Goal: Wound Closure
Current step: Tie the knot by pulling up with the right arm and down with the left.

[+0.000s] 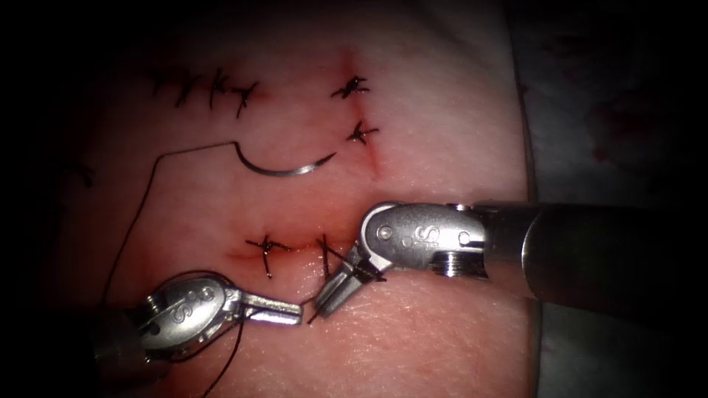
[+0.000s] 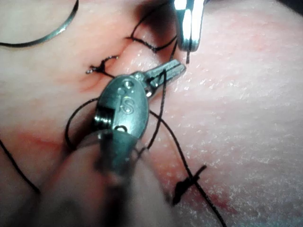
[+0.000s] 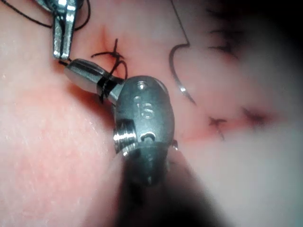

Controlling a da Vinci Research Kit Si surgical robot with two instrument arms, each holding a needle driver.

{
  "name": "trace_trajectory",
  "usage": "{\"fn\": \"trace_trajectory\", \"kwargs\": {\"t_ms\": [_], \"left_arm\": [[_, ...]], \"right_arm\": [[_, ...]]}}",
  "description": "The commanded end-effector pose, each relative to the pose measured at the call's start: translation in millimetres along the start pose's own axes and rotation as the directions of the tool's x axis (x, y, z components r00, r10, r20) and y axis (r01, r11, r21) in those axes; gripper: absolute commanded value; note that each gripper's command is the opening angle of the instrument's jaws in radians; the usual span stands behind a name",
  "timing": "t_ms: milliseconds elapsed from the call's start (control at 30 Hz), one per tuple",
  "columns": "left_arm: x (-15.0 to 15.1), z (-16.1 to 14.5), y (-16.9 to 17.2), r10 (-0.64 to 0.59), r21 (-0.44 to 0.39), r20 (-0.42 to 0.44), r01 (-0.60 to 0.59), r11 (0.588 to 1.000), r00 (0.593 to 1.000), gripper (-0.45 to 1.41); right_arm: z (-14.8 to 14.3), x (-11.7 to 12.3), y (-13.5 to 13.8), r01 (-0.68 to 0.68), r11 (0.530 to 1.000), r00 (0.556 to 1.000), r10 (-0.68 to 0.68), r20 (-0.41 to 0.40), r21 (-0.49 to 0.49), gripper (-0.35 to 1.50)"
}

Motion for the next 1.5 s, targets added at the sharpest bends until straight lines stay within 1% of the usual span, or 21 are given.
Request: {"fn": "trace_trajectory", "kwargs": {"t_ms": [33, 200, 233, 300, 367, 400, 500, 600, 667, 700, 767, 800, 900, 1000, 1100, 1133, 1167, 1200, 1333, 1400, 1500], "left_arm": [[-0.7, 0.6, -0.1, 0.004, -0.004, 0.004, -0.004, 1.000, 1.000, -0.45], [-0.8, 0.8, 1.8, 0.003, -0.014, 0.026, -0.003, 1.000, 1.000, -0.45], [-0.5, 0.9, 2.7, 0.003, -0.014, 0.030, -0.003, 1.000, 1.000, -0.45], [-0.2, 1.0, 3.3, 0.003, -0.016, 0.032, -0.003, 1.000, 0.999, -0.45], [0.5, 1.2, 5.1, 0.003, -0.031, 0.038, -0.002, 1.000, 0.999, -0.45], [0.5, 1.2, 5.1, 0.003, -0.031, 0.038, -0.002, 1.000, 0.999, -0.45], [1.8, 1.8, 8.1, 0.003, -0.069, 0.027, -0.002, 0.998, 1.000, -0.45], [3.2, 2.5, 10.6, 0.003, -0.097, 0.036, 0.000, 0.995, 0.999, -0.45], [3.4, 2.6, 11.1, 0.004, -0.103, 0.037, 0.000, 0.995, 0.999, -0.45], [4.3, 3.0, 12.9, 0.007, -0.126, 0.033, -0.003, 0.992, 0.999, -0.45], [4.6, 3.2, 14.1, 0.010, -0.141, 0.031, -0.006, 0.990, 0.999, -0.45], [4.6, 3.2, 14.1, 0.010, -0.141, 0.031, -0.006, 0.990, 0.999, -0.45], [5.1, 3.7, 15.9, 0.018, -0.163, 0.047, -0.010, 0.987, 0.999, -0.45], [5.2, 4.3, 17.3, 0.016, -0.189, 0.044, -0.007, 0.982, 0.999, -0.45], [5.2, 4.9, 18.4, 0.008, -0.217, 0.040, 0.001, 0.976, 0.999, -0.45], [5.0, 5.4, 19.0, 0.000, -0.231, 0.042, 0.010, 0.973, 0.999, -0.45], [4.9, 5.6, 19.2, 0.003, -0.237, 0.044, 0.008, 0.972, 0.999, -0.45], [4.8, 5.9, 19.6, -0.003, -0.246, 0.043, 0.014, 0.969, 0.999, -0.45], [4.1, 6.6, 20.4, -0.017, -0.270, 0.043, 0.028, 0.963, 0.999, -0.45], [3.7, 7.0, 20.8, -0.019, -0.283, 0.043, 0.031, 0.959, 0.999, -0.45], [3.5, 7.1, 20.9, -0.022, -0.290, 0.043, 0.033, 0.957, 0.999, -0.45]], "right_arm": [[-0.2, 0.1, 1.5, -0.005, 1.000, 1.000, 0.004, -0.018, -0.010, -0.35], [-1.8, -0.1, 2.9, -0.038, 0.998, 0.997, 0.034, -0.076, -0.048, -0.35], [-2.3, -0.5, 3.3, -0.043, 0.997, 0.997, 0.038, -0.073, -0.062, -0.35], [-2.5, -0.8, 3.7, -0.046, 0.997, 0.997, 0.041, -0.071, -0.066, -0.35], [-3.1, -1.5, 4.3, -0.052, 0.996, 0.997, 0.047, -0.067, -0.078, -0.35], [-3.1, -1.5, 4.3, -0.052, 0.996, 0.997, 0.047, -0.067, -0.078, -0.35], [-3.7, -2.3, 5.1, -0.060, 0.993, 0.997, 0.054, -0.061, -0.098, -0.35], [-4.1, -2.5, 5.9, -0.068, 0.991, 0.996, 0.062, -0.059, -0.114, -0.35], [-4.2, -2.5, 6.2, -0.071, 0.990, 0.996, 0.064, -0.059, -0.120, -0.35], [-4.2, -2.6, 7.1, -0.084, 0.987, 0.995, 0.077, -0.058, -0.138, -0.35], [-4.2, -2.7, 7.7, -0.078, 0.985, 0.996, 0.070, -0.055, -0.153, -0.35], [-4.2, -2.7, 7.7, -0.078, 0.985, 0.996, 0.070, -0.055, -0.153, -0.35], [-4.2, -2.7, 8.8, -0.071, 0.978, 0.997, 0.063, -0.045, -0.195, -0.35], [-4.2, -2.7, 9.6, -0.061, 0.972, 0.998, 0.054, -0.034, -0.228, -0.35], [-4.3, -2.8, 9.7, -0.063, 0.969, 0.998, 0.057, -0.032, -0.238, -0.35], [-4.5, -2.9, 9.9, -0.061, 0.964, 0.998, 0.056, -0.024, -0.258, -0.35], [-4.6, -3.0, 9.9, -0.063, 0.963, 0.998, 0.059, -0.023, -0.261, -0.35], [-4.8, -3.1, 10.1, -0.062, 0.955, 0.998, 0.058, -0.024, -0.290, -0.35], [-5.3, -3.5, 10.8, -0.061, 0.937, 0.998, 0.052, -0.035, -0.345, -0.35], [-5.7, -3.9, 11.4, -0.023, 0.922, 1.000, 0.015, -0.022, -0.386, -0.35], [-6.0, -4.1, 11.6, -0.014, 0.909, 1.000, 0.006, -0.019, -0.416, -0.35]]}}
